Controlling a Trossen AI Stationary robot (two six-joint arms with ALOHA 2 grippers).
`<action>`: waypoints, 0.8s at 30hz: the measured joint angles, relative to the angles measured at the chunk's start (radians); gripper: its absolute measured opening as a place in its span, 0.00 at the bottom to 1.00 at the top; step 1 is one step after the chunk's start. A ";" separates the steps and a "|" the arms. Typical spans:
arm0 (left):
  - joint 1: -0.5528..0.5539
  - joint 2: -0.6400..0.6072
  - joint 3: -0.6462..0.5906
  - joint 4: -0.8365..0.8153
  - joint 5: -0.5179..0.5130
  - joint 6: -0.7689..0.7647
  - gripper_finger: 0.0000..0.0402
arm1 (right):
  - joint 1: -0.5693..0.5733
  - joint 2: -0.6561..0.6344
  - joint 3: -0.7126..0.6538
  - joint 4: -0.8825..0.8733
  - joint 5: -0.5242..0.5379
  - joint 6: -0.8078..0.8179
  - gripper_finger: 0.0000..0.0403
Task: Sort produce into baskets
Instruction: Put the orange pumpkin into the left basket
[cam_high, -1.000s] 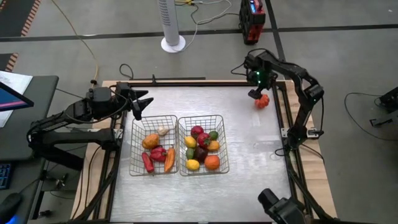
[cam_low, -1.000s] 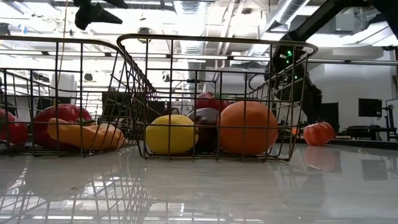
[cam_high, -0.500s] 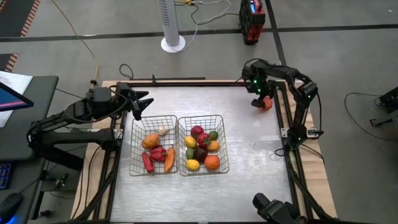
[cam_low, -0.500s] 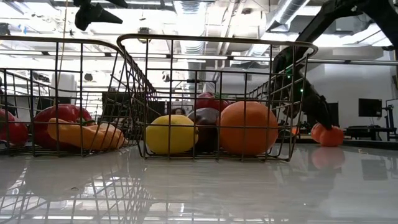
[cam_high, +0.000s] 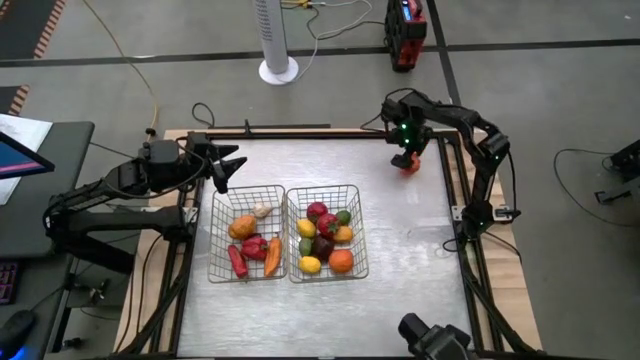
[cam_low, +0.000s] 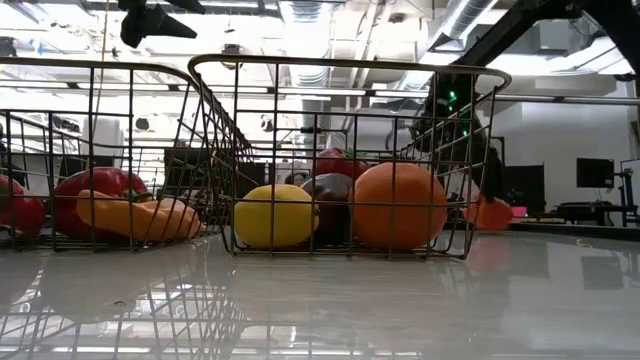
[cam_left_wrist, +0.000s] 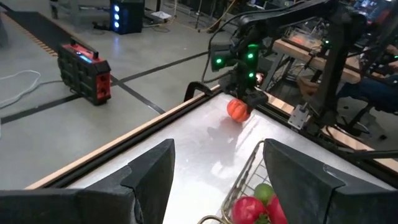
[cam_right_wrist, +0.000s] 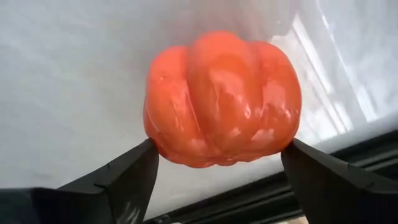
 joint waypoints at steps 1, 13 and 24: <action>0.000 0.000 0.000 0.000 -0.004 0.004 0.58 | 0.009 -0.007 0.006 -0.001 -0.015 -0.001 0.87; 0.000 0.000 0.000 0.000 -0.004 0.015 0.58 | 0.132 -0.040 0.123 -0.012 -0.293 0.010 0.82; 0.000 0.000 0.000 0.000 -0.004 0.011 0.58 | 0.350 -0.040 0.416 -0.018 -0.493 0.083 0.82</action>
